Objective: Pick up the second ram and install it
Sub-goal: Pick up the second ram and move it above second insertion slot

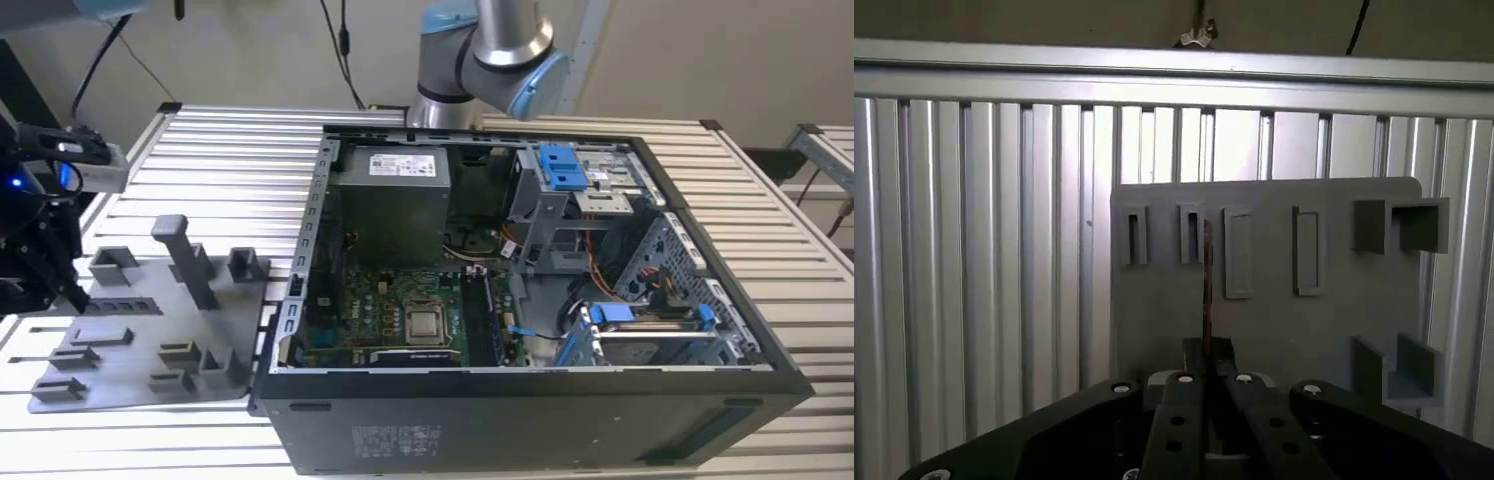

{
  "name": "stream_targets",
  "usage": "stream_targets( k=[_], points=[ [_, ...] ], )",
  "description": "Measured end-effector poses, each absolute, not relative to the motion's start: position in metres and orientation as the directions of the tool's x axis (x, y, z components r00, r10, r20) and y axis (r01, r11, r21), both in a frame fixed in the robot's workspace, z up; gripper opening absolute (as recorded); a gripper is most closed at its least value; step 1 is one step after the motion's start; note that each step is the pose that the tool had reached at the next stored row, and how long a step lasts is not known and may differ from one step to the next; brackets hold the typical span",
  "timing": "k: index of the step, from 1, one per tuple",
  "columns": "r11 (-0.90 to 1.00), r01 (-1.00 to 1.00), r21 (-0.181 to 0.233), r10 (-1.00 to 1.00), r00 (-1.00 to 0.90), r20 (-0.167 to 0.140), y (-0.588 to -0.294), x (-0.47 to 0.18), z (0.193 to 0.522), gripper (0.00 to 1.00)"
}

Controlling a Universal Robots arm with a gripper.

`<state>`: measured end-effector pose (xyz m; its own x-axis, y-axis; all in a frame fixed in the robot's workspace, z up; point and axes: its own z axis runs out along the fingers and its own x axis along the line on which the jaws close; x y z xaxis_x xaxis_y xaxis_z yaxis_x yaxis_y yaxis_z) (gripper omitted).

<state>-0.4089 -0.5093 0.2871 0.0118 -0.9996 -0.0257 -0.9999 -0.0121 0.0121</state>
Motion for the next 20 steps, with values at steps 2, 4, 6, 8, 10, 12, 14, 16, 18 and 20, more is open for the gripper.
stream_targets(
  k=[2,4,6,8,10,12,14,16,18,20],
  points=[
    [-0.012,-1.000,0.012,-1.000,0.012,-0.026,-0.509,-0.409,0.293,0.14],
    [-0.012,-1.000,0.012,-1.000,0.011,-0.026,-0.509,-0.409,0.300,0.14],
    [-0.012,-1.000,0.012,-1.000,0.011,-0.026,-0.509,-0.409,0.307,0.14],
    [-0.012,-1.000,0.013,-1.000,0.012,-0.026,-0.509,-0.409,0.316,0.14],
    [-0.012,-1.000,0.013,-1.000,0.012,-0.026,-0.509,-0.409,0.325,0.14],
    [-0.012,-1.000,0.013,-1.000,0.011,-0.026,-0.509,-0.409,0.334,0.14],
    [-0.012,-1.000,0.013,-1.000,0.011,-0.026,-0.509,-0.409,0.344,0.14],
    [-0.012,-1.000,0.012,-1.000,0.012,-0.026,-0.509,-0.409,0.353,0.14],
    [-0.012,-1.000,0.013,-1.000,0.011,-0.026,-0.509,-0.409,0.361,0.14],
    [-0.012,-1.000,0.013,-1.000,0.011,-0.026,-0.509,-0.409,0.371,0.14]
  ],
)
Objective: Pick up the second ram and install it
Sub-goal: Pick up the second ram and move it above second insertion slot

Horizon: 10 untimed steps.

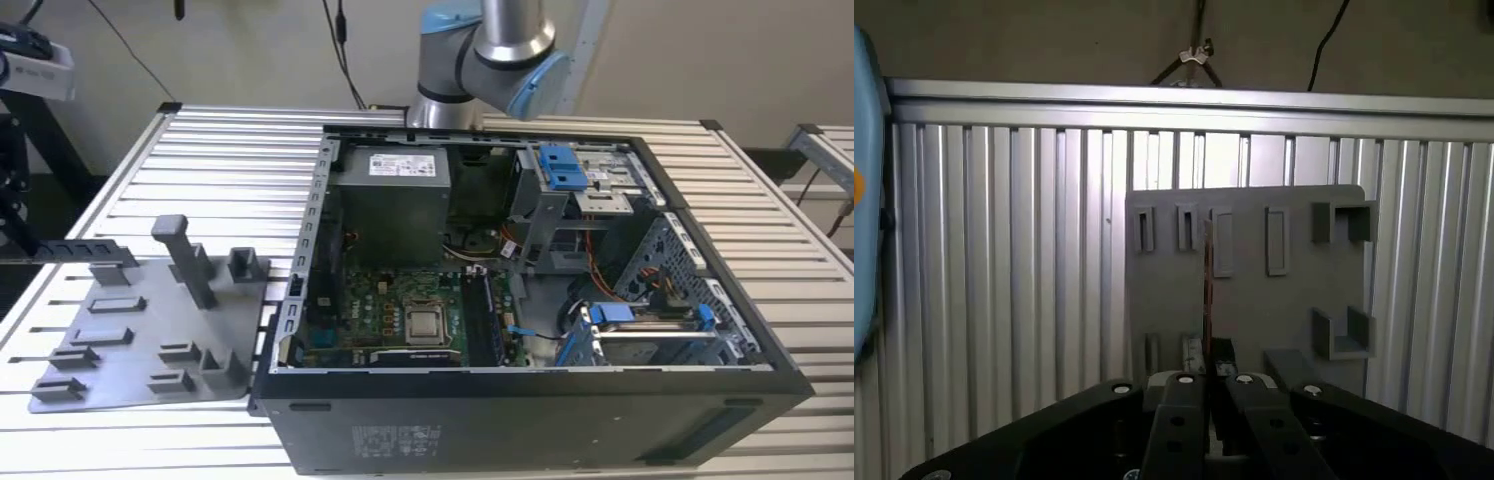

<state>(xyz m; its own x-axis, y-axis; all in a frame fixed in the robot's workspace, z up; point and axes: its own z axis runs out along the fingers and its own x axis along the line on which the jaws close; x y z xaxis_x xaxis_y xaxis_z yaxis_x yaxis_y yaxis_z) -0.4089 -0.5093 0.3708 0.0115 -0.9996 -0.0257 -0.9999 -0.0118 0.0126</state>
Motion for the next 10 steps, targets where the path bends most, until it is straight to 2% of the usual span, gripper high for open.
stream_targets(
  k=[10],
  points=[
    [-0.012,-1.000,0.013,-1.000,0.012,-0.025,-0.509,-0.409,0.412,0.14]
  ],
)
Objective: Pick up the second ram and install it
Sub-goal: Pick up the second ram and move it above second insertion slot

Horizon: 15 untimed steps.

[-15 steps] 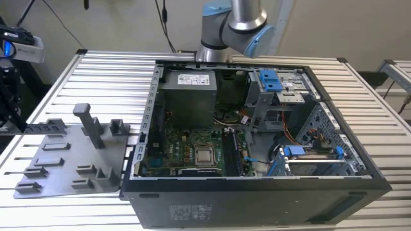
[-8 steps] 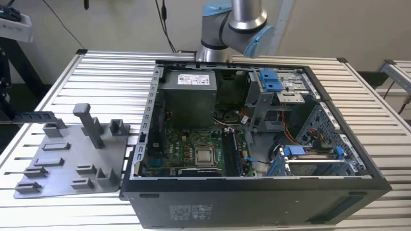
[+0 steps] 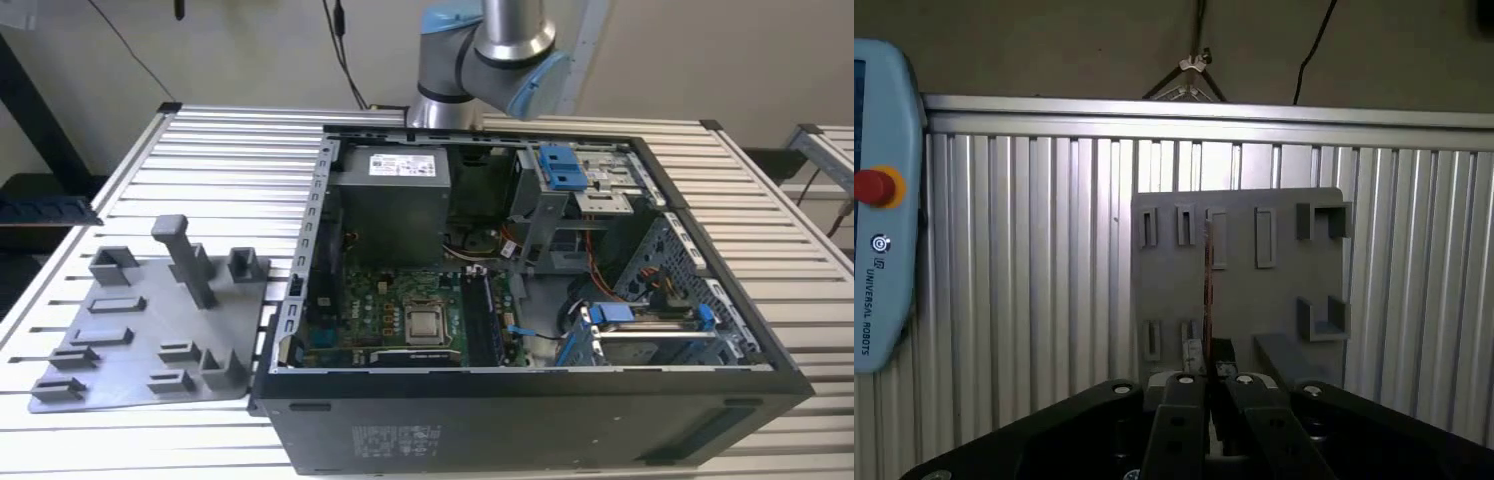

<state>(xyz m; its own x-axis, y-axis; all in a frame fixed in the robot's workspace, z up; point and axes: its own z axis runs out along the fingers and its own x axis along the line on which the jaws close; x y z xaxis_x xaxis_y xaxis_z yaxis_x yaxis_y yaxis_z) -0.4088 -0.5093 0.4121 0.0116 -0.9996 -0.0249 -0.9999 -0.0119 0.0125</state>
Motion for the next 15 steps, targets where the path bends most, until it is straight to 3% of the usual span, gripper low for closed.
stream_targets(
  k=[15],
  points=[
    [-0.012,-1.000,0.012,-1.000,0.012,-0.025,-0.509,-0.371,0.412,0.14]
  ],
)
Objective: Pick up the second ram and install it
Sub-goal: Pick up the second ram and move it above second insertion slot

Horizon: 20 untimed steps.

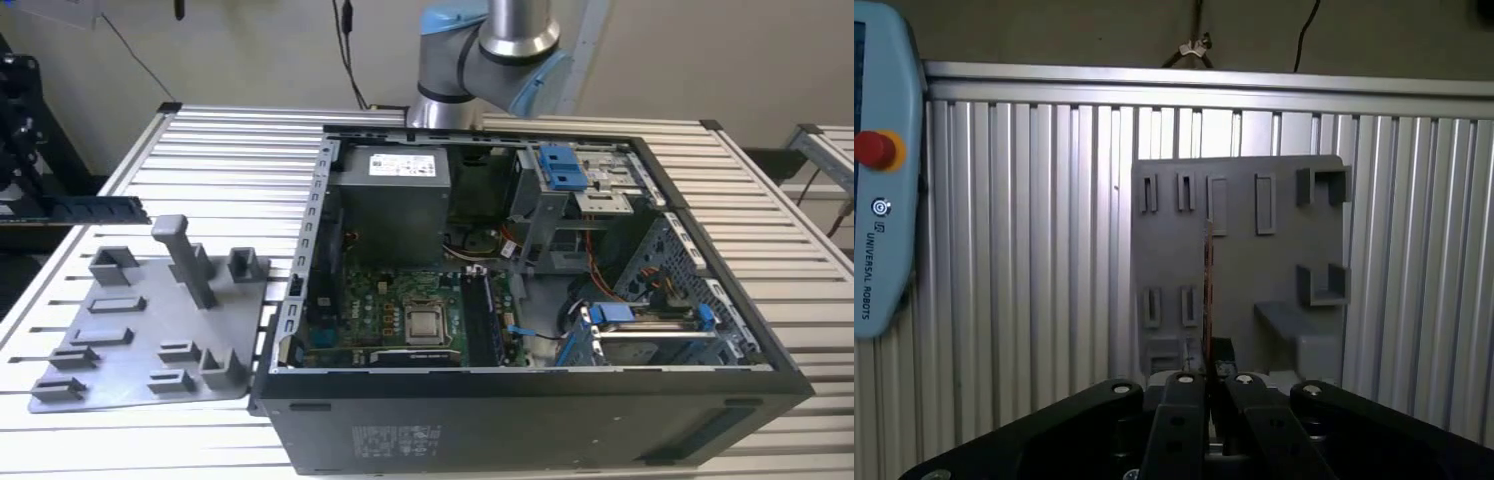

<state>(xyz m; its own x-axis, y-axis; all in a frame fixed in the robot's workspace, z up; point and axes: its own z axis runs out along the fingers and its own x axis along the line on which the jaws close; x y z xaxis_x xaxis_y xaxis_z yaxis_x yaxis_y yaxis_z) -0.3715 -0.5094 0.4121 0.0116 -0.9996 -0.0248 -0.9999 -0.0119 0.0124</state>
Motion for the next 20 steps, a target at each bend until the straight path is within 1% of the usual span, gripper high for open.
stream_targets(
  k=[20],
  points=[
    [-0.012,-1.000,0.012,-1.000,0.012,-0.024,-0.509,-0.282,0.412,0.14]
  ],
)
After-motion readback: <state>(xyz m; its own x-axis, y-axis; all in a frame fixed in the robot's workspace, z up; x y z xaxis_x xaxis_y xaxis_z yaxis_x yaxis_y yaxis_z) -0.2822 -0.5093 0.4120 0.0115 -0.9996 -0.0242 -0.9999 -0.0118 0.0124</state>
